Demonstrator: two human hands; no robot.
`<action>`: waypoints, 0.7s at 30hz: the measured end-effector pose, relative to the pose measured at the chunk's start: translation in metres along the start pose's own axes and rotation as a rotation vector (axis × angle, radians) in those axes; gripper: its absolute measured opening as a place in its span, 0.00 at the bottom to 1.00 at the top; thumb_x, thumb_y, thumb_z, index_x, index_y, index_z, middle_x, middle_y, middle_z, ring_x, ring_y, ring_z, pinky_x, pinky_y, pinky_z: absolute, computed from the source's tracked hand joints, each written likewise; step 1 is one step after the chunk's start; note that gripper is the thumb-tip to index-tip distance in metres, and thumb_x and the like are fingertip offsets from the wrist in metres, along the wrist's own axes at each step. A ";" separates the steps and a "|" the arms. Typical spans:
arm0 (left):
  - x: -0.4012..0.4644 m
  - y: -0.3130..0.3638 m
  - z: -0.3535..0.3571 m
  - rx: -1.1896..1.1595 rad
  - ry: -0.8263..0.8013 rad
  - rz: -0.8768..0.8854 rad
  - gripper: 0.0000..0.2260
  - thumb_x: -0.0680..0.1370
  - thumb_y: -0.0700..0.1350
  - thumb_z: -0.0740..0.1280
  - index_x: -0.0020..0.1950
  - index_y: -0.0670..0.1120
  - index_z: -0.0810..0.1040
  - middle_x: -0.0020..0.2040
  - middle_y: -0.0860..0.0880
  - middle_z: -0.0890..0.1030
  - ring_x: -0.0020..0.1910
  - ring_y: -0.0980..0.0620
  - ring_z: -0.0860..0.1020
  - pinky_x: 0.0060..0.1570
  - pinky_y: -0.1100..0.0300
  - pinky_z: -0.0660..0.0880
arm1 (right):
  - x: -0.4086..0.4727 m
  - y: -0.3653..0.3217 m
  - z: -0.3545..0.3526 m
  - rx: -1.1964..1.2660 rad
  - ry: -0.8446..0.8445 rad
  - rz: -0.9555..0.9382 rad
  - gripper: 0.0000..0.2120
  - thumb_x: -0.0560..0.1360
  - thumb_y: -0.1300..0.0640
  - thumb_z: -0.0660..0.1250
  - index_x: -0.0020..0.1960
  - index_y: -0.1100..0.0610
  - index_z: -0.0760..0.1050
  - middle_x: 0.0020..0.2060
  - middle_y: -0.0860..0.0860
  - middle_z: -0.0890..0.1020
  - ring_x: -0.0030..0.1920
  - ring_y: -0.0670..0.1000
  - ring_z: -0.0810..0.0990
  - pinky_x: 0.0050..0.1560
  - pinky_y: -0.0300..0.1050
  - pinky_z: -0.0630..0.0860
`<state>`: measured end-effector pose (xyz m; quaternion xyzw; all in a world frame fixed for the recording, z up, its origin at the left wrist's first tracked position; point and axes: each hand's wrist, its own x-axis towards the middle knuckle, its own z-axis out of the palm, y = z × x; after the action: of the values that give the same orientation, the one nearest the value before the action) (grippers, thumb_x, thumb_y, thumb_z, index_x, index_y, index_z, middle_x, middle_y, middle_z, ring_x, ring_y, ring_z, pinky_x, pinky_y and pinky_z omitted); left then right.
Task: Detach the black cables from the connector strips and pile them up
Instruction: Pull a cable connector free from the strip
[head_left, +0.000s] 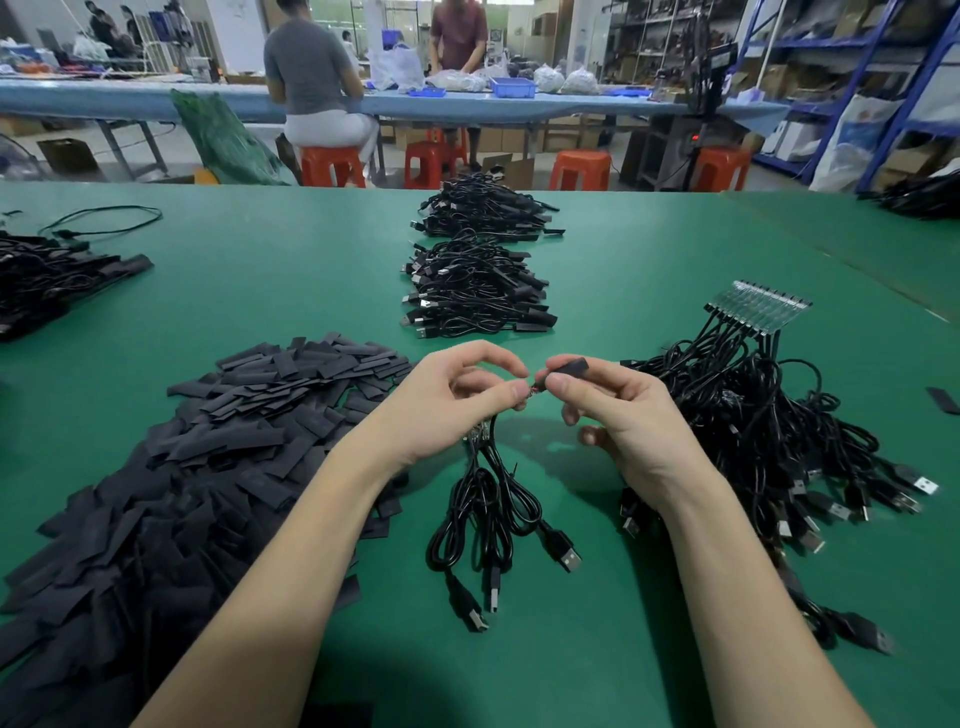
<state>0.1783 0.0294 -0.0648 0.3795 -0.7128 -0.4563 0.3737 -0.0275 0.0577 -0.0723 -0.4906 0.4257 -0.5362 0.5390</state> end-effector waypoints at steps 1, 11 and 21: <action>0.000 -0.001 0.001 0.001 0.008 -0.003 0.07 0.77 0.47 0.74 0.53 0.50 0.81 0.43 0.48 0.87 0.38 0.59 0.78 0.40 0.69 0.72 | 0.000 0.001 0.000 0.010 0.026 0.012 0.15 0.61 0.49 0.80 0.47 0.51 0.87 0.45 0.51 0.86 0.32 0.44 0.73 0.29 0.34 0.68; 0.002 -0.004 0.007 0.100 0.131 0.088 0.03 0.72 0.41 0.78 0.44 0.46 0.86 0.39 0.52 0.86 0.39 0.57 0.82 0.43 0.67 0.75 | 0.001 0.004 0.004 0.045 0.094 0.069 0.17 0.59 0.45 0.80 0.46 0.49 0.88 0.46 0.50 0.85 0.30 0.44 0.70 0.29 0.33 0.65; 0.001 -0.001 0.010 0.090 0.168 0.113 0.04 0.72 0.44 0.79 0.43 0.51 0.87 0.38 0.55 0.86 0.36 0.58 0.80 0.40 0.61 0.74 | 0.004 0.010 0.006 0.039 0.034 0.063 0.19 0.60 0.43 0.80 0.49 0.49 0.87 0.46 0.47 0.86 0.28 0.44 0.69 0.27 0.33 0.65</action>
<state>0.1697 0.0317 -0.0686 0.3920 -0.7190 -0.3687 0.4398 -0.0197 0.0535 -0.0805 -0.4573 0.4393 -0.5354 0.5578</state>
